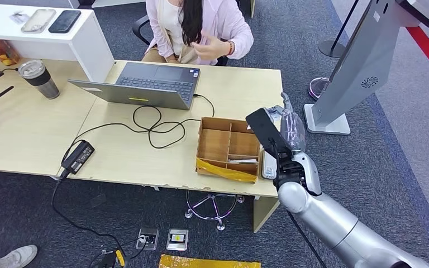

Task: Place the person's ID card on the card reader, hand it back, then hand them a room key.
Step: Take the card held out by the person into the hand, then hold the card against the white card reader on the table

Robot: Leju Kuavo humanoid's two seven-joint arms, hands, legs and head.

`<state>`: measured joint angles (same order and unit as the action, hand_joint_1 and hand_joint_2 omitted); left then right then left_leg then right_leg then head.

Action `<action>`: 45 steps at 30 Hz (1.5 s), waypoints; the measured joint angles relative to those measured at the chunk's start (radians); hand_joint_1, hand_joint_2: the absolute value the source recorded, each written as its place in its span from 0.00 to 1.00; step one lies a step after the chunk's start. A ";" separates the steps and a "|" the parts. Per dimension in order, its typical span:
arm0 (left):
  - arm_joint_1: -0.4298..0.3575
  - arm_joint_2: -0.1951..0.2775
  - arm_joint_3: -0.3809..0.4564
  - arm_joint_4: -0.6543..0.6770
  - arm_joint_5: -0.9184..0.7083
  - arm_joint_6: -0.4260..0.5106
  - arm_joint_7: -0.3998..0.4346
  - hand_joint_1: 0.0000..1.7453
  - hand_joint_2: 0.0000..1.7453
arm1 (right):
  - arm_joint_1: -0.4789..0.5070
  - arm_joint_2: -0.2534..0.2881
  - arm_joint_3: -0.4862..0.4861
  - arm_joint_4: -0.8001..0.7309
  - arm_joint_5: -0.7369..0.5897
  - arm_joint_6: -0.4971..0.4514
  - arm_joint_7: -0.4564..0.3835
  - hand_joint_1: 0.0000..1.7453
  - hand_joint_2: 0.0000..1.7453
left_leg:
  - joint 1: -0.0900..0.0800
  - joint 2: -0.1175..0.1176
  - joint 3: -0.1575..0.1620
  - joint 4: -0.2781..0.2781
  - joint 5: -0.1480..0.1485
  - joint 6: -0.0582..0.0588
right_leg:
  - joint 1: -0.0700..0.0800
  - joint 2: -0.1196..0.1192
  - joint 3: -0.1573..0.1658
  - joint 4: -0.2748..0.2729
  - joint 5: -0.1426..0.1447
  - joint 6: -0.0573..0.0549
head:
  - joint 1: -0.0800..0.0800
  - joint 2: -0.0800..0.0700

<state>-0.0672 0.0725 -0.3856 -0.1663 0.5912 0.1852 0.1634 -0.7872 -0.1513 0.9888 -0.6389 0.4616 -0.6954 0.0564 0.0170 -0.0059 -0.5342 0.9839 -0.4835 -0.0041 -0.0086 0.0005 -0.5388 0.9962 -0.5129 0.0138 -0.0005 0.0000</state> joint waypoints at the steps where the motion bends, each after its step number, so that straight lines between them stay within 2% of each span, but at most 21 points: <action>1: 0.000 0.000 -0.001 0.000 0.001 0.000 0.000 0.00 0.00 | 0.000 -0.002 0.000 0.002 -0.003 0.002 0.006 1.00 1.00 | 0.000 0.000 0.000 0.000 0.000 0.000 | 0.000 0.000 0.000 0.000 0.000 0.000 | 0.000 0.000; 18: 0.000 0.005 -0.025 0.000 0.015 0.002 -0.001 0.00 0.00 | 0.028 -0.052 -0.002 0.111 -0.055 0.015 0.033 1.00 1.00 | 0.000 0.000 0.000 0.000 0.000 0.000 | 0.000 0.000 0.000 0.000 0.000 0.000 | 0.000 0.000; 45: 0.000 0.005 -0.047 0.000 0.018 0.003 0.000 0.00 0.00 | 0.060 -0.052 0.000 0.170 -0.049 0.024 0.030 1.00 1.00 | 0.000 0.000 -0.001 0.000 0.000 0.000 | 0.000 0.000 0.000 0.000 0.000 0.000 | 0.000 0.000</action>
<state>-0.0673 0.0778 -0.4323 -0.1663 0.6087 0.1885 0.1629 -0.7269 -0.2034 0.9883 -0.4689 0.4128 -0.6717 0.0866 0.0170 -0.0056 -0.5348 0.9839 -0.4836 -0.0041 -0.0086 0.0007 -0.5392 0.9962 -0.5129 0.0138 -0.0004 0.0000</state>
